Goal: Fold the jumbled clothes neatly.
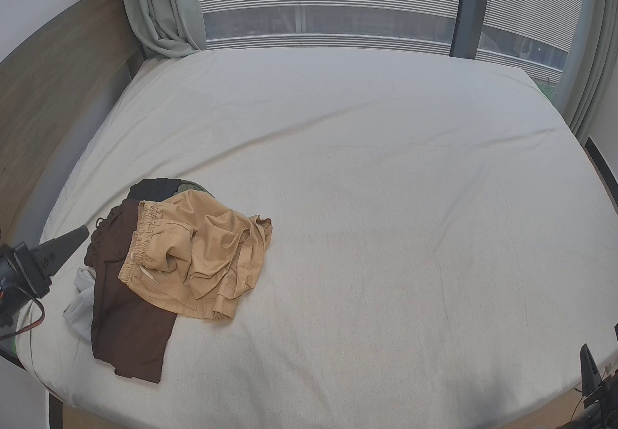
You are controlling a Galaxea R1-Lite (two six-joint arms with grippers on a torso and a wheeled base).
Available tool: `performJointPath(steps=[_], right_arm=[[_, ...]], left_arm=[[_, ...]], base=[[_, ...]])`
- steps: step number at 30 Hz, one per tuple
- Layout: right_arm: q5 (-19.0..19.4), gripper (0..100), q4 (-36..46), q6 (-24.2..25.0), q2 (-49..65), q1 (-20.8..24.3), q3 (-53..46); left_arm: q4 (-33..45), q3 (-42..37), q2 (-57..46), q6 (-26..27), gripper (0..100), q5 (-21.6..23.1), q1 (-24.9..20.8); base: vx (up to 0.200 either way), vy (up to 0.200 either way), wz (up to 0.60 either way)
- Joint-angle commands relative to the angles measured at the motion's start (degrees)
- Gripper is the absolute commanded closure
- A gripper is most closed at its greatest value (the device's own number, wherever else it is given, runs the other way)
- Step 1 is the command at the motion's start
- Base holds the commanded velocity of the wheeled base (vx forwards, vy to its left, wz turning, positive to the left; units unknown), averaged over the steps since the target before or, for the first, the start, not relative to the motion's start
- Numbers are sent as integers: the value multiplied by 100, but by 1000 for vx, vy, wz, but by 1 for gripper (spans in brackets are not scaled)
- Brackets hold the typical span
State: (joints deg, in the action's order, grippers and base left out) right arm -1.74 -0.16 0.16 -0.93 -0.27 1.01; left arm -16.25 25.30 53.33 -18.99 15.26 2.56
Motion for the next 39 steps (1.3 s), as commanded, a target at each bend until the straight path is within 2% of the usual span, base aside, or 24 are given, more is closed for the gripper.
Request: performJointPath(steps=[1, 9, 18, 39], right_arm=[[-1, 0, -2, 2, 93, 0, -101], [-1, 0, -2, 2, 93, 0, -101], [-1, 0, -2, 2, 93, 0, -101], [-1, 0, -2, 2, 93, 0, -101]], left_arm=[[-19, 230, 819, -17, 0, 337, 500], [-27, 380, 1434, -8, 0, 460, 509], [-27, 881, 2454, -8, 0, 943, 781], [-150, 1698, 4071, 27, 0, 987, 790]], base=[[0, 0, 0], [0, 0, 0], [0, 0, 0], [0, 0, 0]])
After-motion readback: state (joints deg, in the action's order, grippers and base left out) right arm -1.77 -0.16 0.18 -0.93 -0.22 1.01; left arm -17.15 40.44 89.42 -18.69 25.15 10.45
